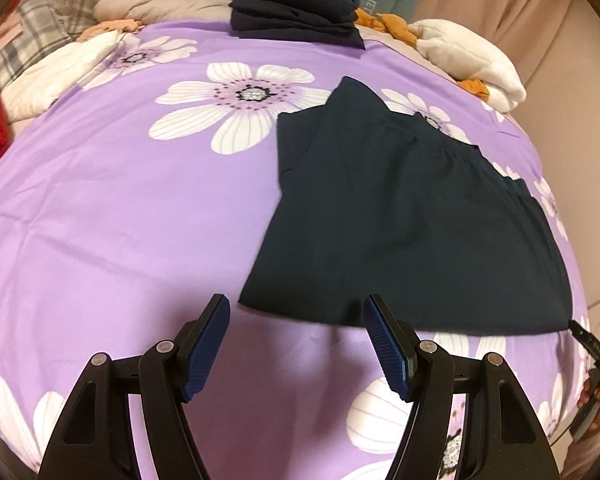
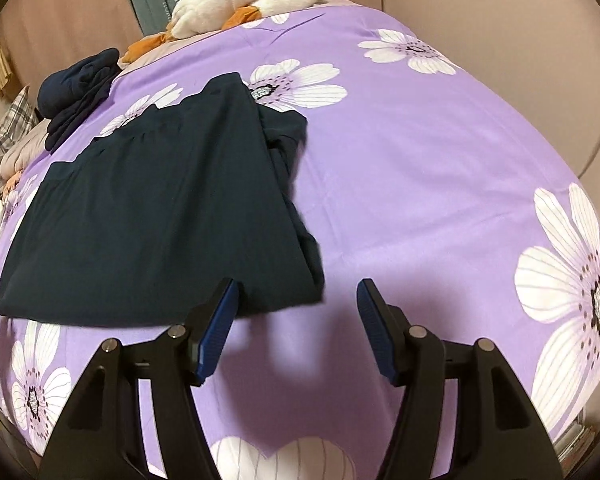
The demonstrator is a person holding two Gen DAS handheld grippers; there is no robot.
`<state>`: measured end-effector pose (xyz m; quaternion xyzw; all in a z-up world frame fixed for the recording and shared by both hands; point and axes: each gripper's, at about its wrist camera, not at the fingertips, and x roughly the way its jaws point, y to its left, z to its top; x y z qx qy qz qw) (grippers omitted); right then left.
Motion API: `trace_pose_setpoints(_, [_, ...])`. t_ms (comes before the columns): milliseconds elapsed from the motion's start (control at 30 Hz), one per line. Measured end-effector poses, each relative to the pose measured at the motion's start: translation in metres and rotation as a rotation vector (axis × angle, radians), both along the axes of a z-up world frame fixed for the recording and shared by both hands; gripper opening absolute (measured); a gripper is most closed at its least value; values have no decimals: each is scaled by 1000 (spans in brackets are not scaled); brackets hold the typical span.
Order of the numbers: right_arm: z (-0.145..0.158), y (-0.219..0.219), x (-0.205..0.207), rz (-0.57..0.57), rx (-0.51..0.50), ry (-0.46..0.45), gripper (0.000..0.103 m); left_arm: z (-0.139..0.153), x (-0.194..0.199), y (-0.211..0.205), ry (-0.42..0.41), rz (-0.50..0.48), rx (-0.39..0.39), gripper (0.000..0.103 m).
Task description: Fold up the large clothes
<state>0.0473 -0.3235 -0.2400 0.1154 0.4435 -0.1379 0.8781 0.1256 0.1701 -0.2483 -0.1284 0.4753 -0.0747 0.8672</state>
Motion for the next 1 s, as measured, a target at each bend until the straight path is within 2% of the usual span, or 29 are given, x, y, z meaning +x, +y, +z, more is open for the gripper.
trace_pose_setpoints(100, [2, -1, -5, -13, 20, -10, 64, 2, -5, 0, -12, 6, 14, 77])
trace_pose_setpoints(333, [4, 0, -13, -11, 124, -37, 68, 7, -13, -1, -35, 7, 42, 78])
trace_pose_setpoints(433, [2, 3, -13, -6, 161, -36, 70, 8, -15, -3, -45, 6, 48, 85])
trace_pose_setpoints(500, [0, 6, -13, 0, 176, -33, 70, 9, -17, -5, -54, 4, 55, 86])
trace_pose_setpoints(633, [-2, 9, -14, 7, 207, -30, 79, 8, -18, -8, -54, 1, 65, 86])
trace_pose_setpoints(700, [-2, 11, -13, 13, 222, -33, 80, 7, -18, -9, -54, 3, 70, 86])
trace_pose_setpoints(833, [-5, 12, -10, 21, 258, -27, 81, 5, -19, -10, -51, 4, 51, 95])
trace_pose_setpoints(933, [-8, 14, -8, 24, 282, -22, 86, 5, -20, -10, -50, 5, 41, 95])
trace_pose_setpoints(1000, [-9, 15, -6, 27, 284, -17, 86, 5, -20, -11, -50, 6, 37, 95])
